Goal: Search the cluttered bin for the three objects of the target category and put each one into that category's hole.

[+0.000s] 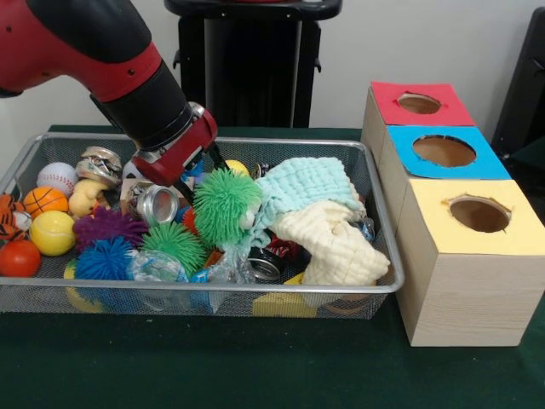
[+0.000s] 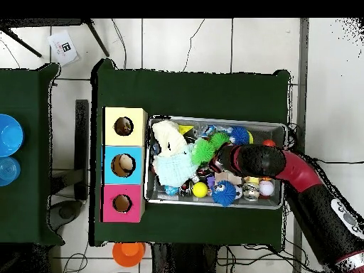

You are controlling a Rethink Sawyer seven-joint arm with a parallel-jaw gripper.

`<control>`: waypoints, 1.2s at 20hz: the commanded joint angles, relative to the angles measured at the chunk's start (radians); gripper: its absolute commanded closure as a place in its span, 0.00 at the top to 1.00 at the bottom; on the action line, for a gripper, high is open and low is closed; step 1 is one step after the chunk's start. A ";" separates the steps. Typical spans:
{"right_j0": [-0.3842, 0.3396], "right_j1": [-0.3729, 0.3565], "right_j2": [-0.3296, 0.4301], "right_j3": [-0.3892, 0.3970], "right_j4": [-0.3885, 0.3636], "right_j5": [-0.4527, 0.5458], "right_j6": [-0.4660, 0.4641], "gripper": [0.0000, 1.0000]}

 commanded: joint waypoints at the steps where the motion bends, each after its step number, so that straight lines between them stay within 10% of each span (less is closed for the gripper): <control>1: 0.002 0.000 -0.006 0.028 0.016 0.022 0.037 1.00; 24: 0.053 -0.093 -0.104 -0.084 -0.092 0.155 -0.047 1.00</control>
